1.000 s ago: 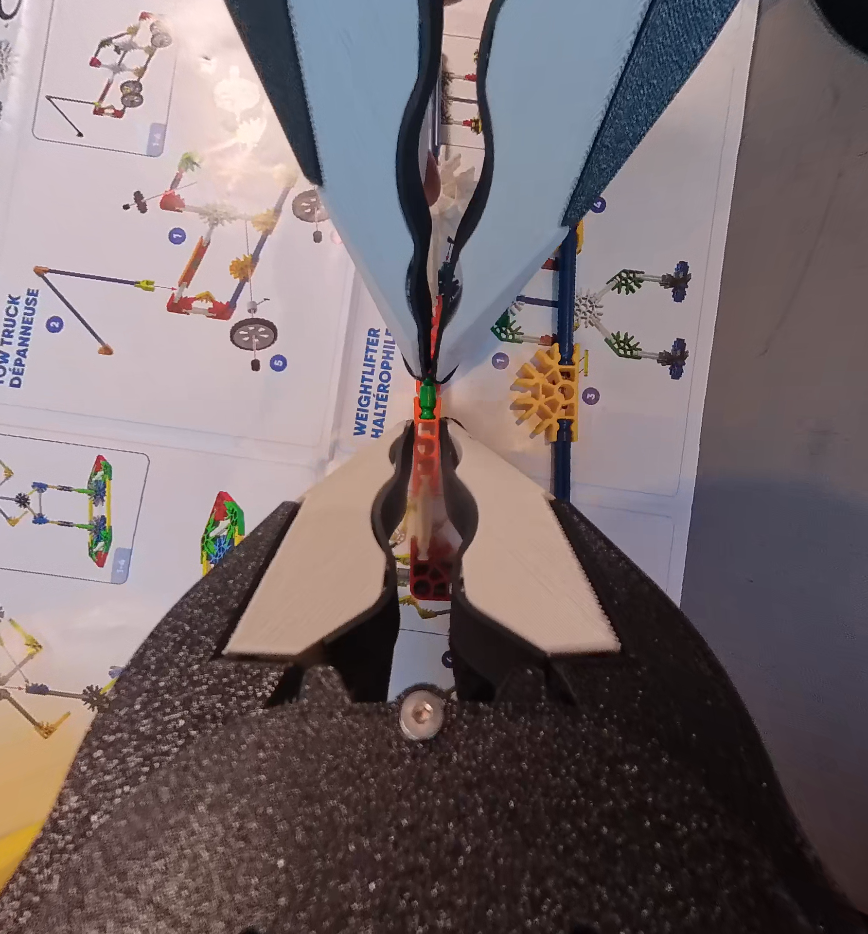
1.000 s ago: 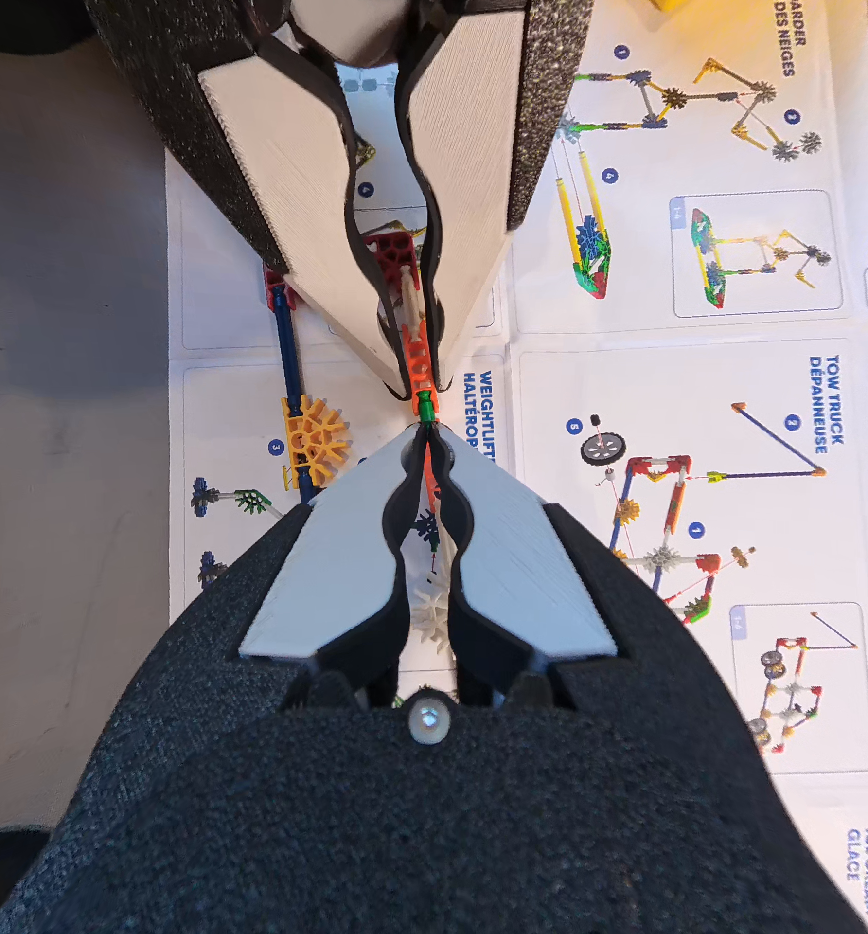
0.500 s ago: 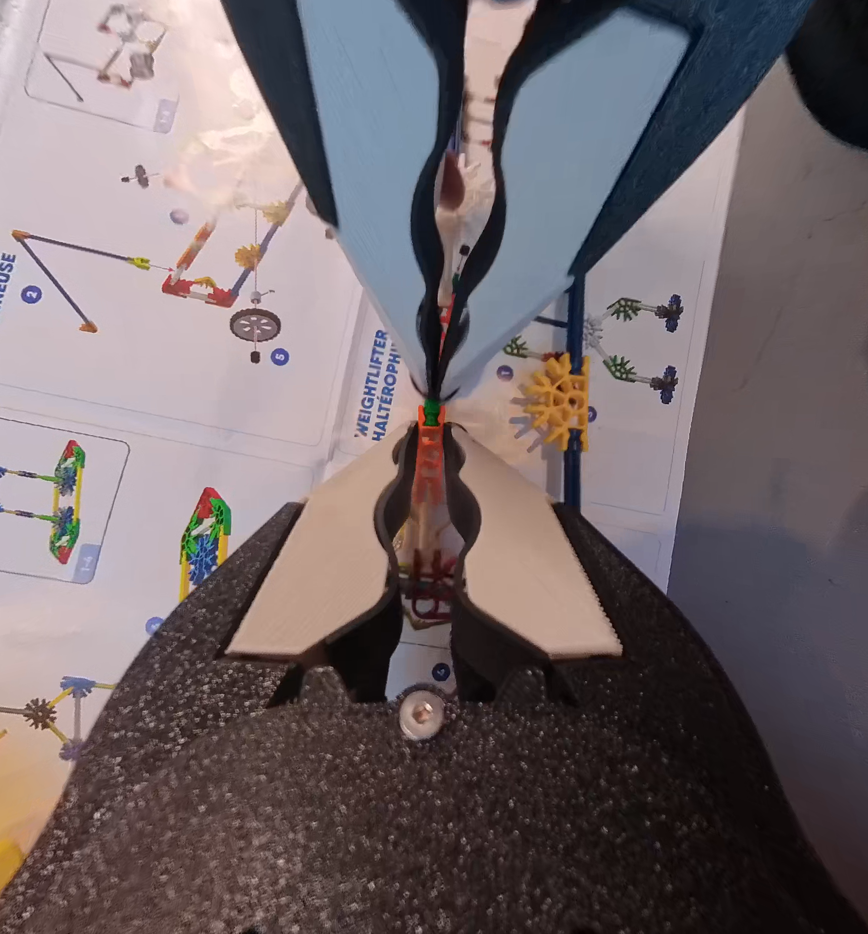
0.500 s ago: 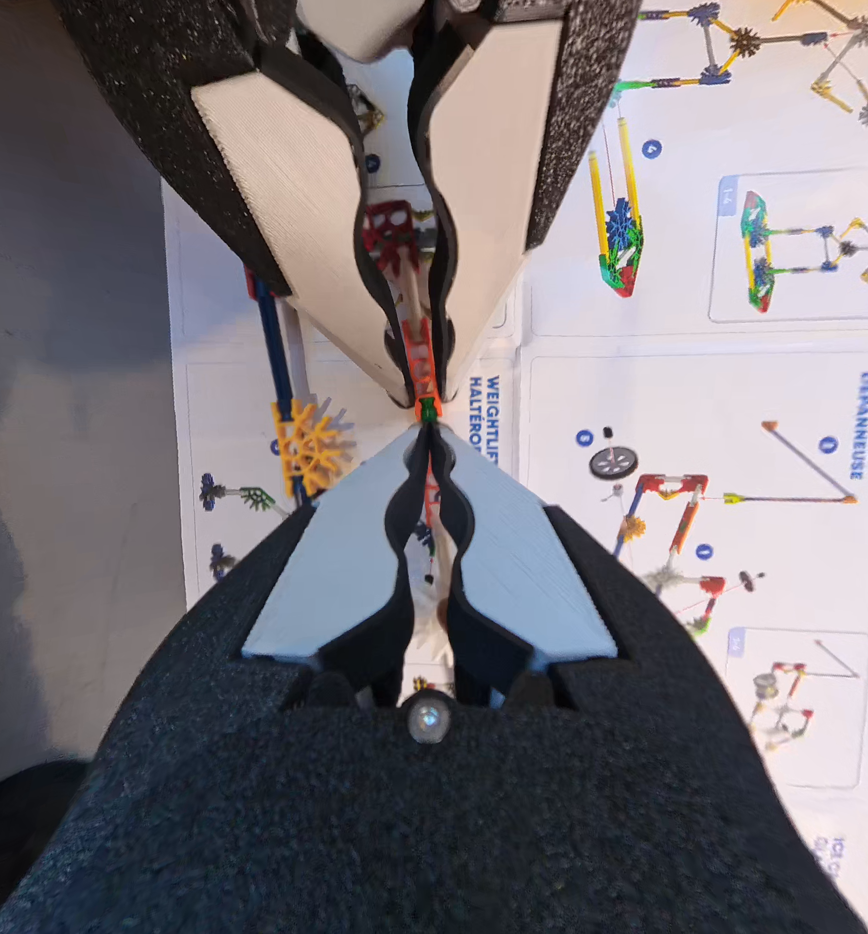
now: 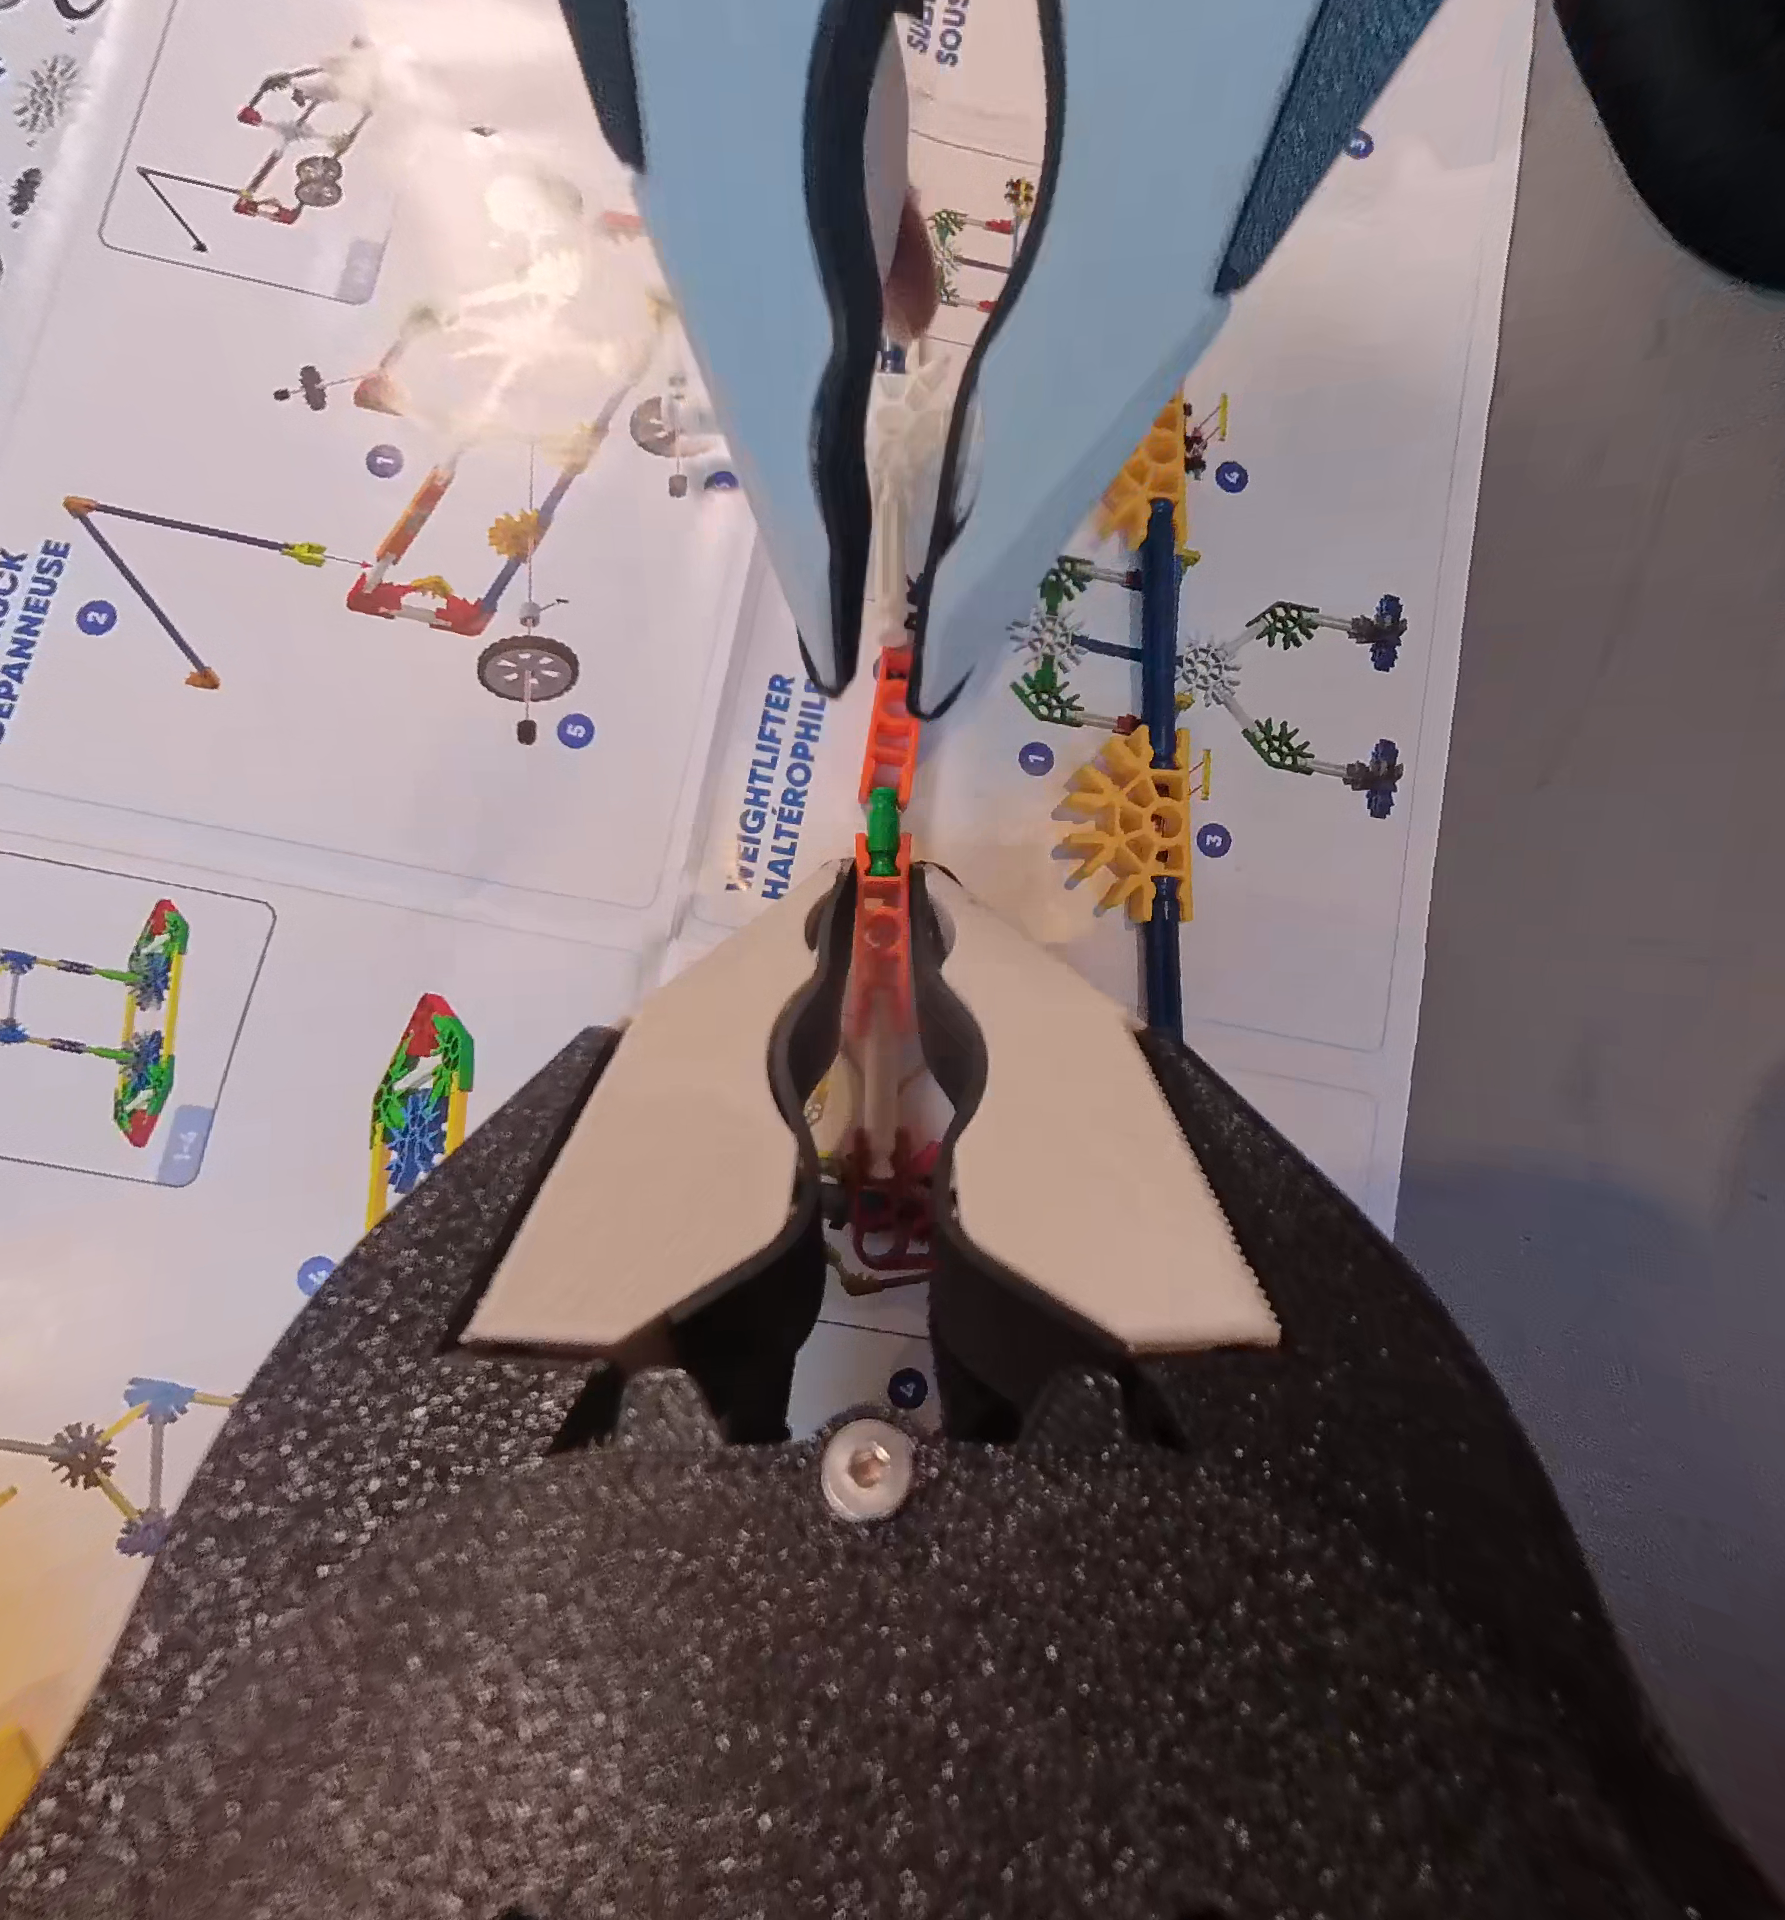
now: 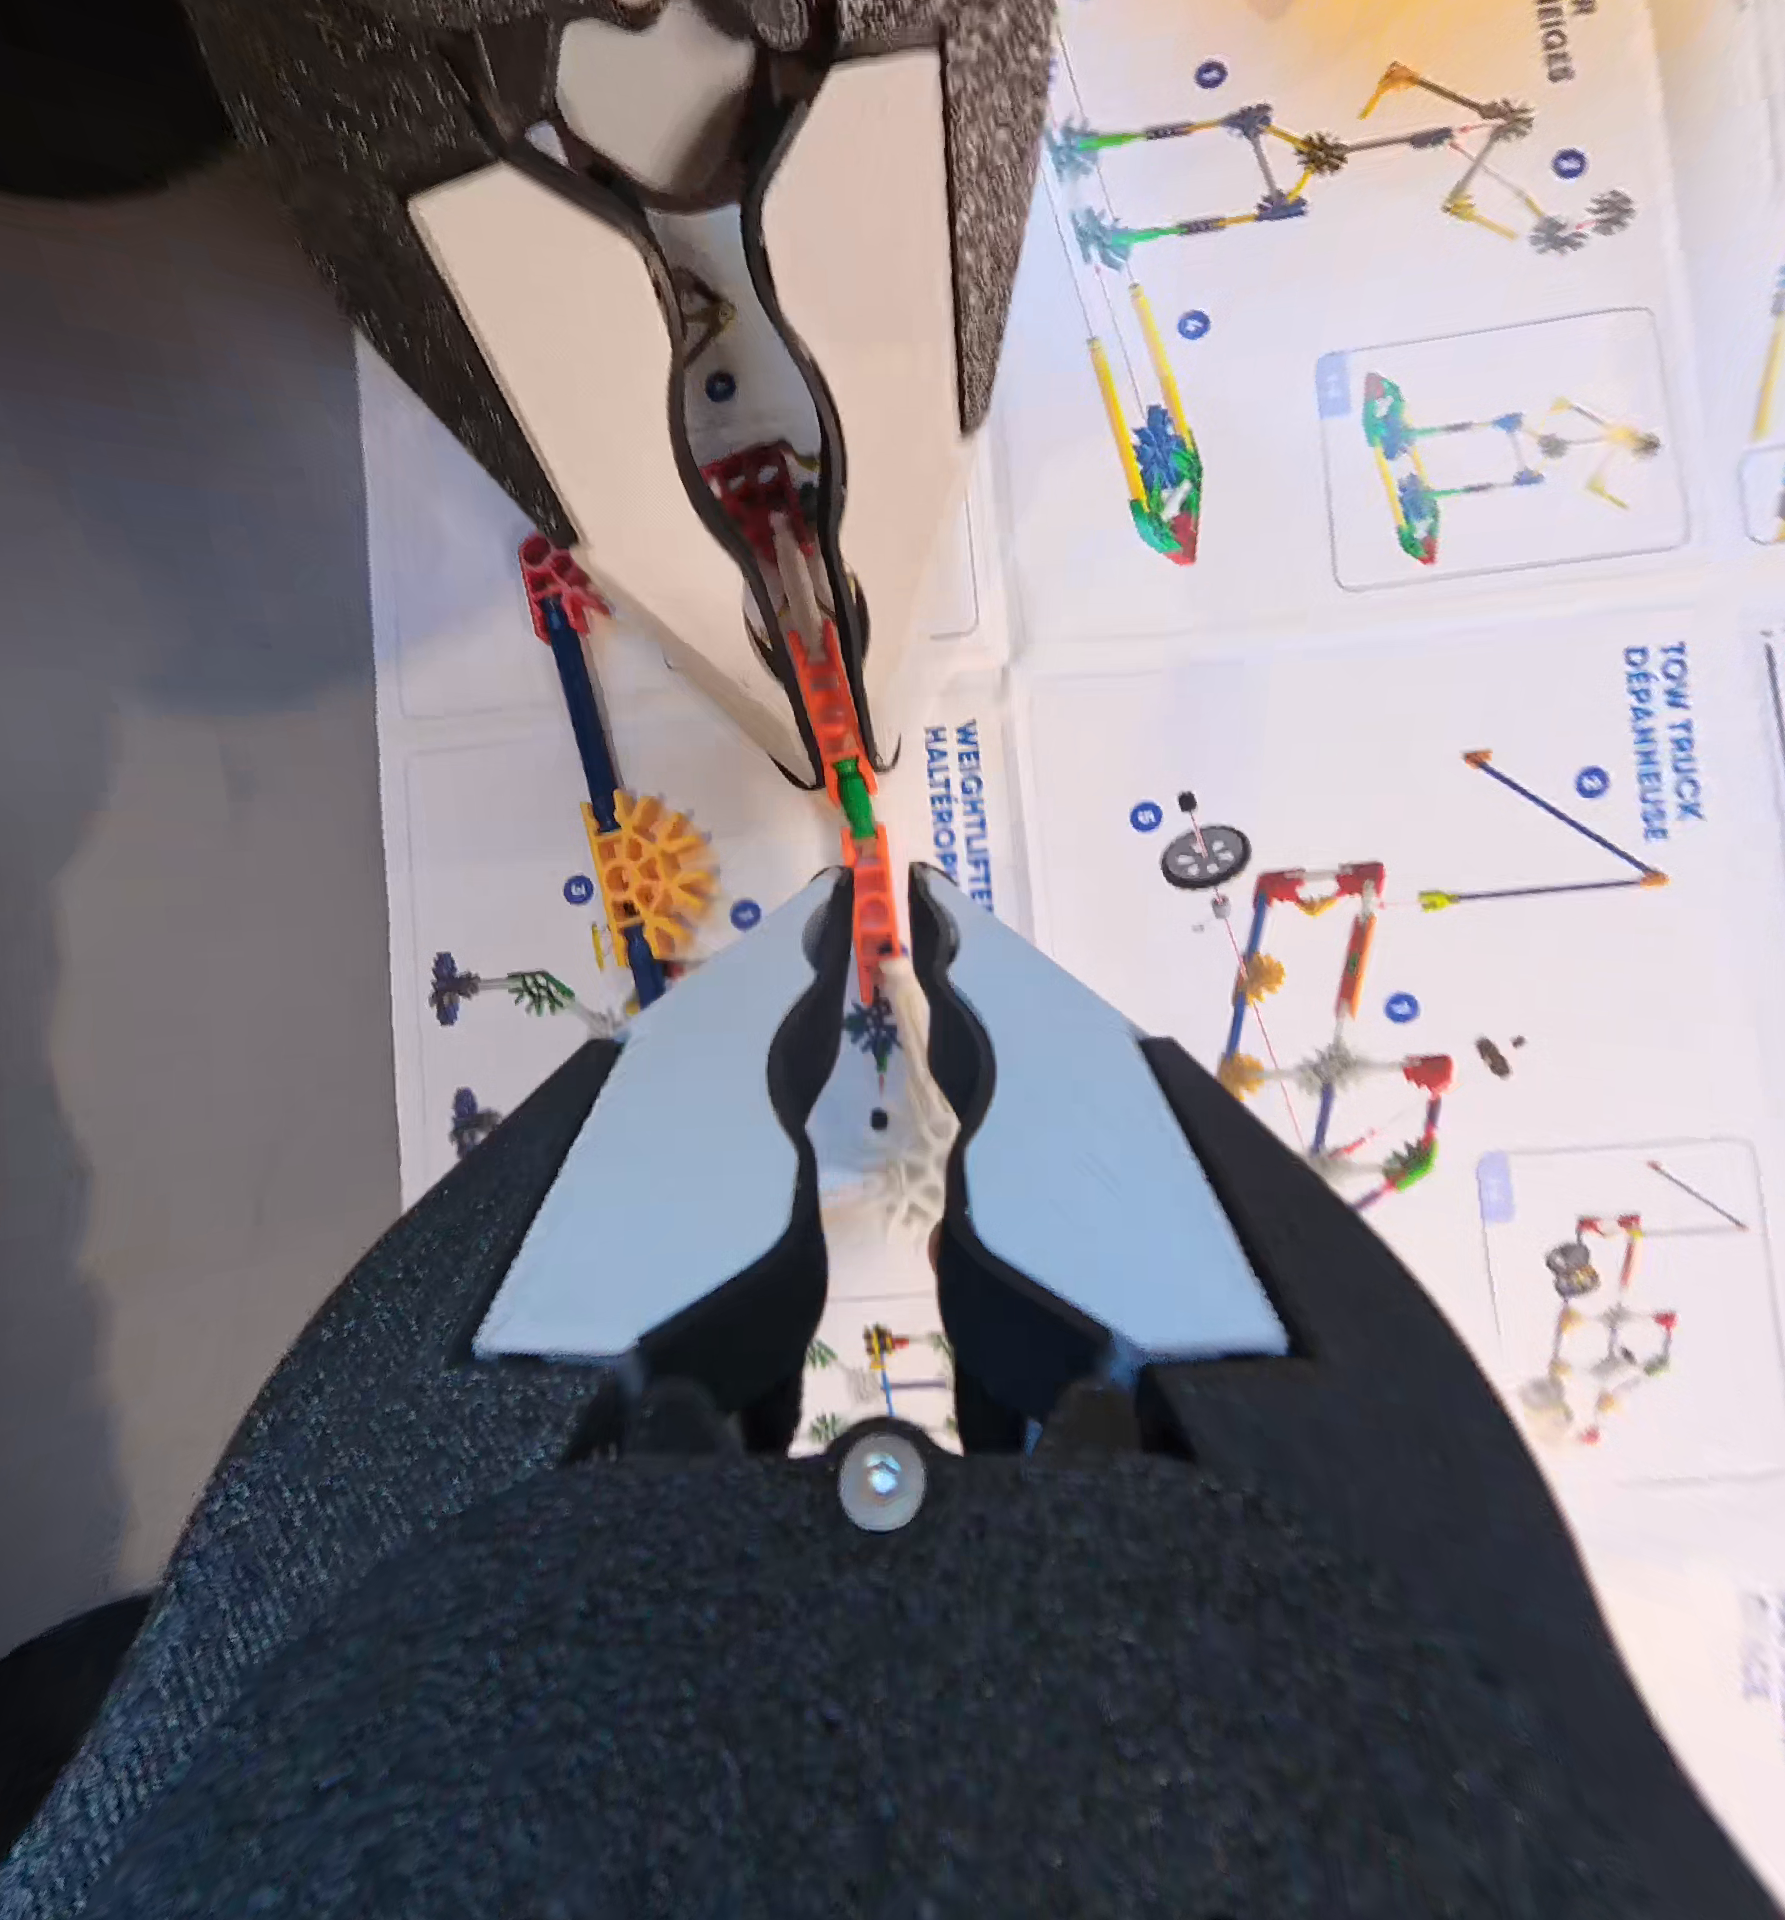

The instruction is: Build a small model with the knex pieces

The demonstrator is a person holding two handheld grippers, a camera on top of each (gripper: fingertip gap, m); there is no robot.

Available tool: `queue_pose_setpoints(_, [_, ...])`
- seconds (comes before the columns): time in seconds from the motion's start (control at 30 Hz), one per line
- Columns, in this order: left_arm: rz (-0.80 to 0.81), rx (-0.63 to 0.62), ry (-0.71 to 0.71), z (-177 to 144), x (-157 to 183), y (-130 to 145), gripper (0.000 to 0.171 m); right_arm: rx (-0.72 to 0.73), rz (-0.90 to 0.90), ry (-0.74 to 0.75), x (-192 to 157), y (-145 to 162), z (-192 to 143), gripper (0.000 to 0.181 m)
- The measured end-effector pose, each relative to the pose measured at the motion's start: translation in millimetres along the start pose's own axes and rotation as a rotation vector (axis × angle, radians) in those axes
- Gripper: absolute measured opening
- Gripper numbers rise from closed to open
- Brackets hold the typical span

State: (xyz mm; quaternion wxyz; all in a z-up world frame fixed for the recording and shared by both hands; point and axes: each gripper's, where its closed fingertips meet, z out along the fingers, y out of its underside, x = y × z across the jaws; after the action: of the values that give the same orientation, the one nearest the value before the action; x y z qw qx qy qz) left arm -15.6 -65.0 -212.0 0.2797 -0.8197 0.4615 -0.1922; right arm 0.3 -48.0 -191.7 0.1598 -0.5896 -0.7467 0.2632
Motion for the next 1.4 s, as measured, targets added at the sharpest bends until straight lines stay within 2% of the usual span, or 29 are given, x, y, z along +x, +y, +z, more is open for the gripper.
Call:
queue_pose_setpoints(0.17, [-0.001,0.005,0.014,0,0,-2,0.007,-0.002,0.005,0.02,-3,19,-2,0.016])
queue_pose_setpoints(0.4, [0.006,-0.035,0.005,-11,-2,6,0.018,-0.049,-0.063,0.064,1,24,3,0.018])
queue_pose_setpoints(0.53, [0.029,-0.044,0.009,-10,-1,11,0.007,-0.083,-0.096,0.051,0,26,8,0.009])
queue_pose_setpoints(0.73, [0.089,0.087,0.02,-24,4,-8,0.007,-0.107,-0.12,0.025,-3,27,4,0.009])
queue_pose_setpoints(0.93, [0.107,0.144,0.012,-37,3,-17,0.007,-0.119,-0.138,0.036,-4,28,4,0.008])
queue_pose_setpoints(1.1, [0.107,0.149,0.02,-26,6,-16,0.007,-0.13,-0.157,0.043,-5,26,5,0.009])
queue_pose_setpoints(1.4, [0.122,0.063,0.023,-9,8,-3,0.007,-0.164,-0.184,0.041,-6,26,6,0.01])
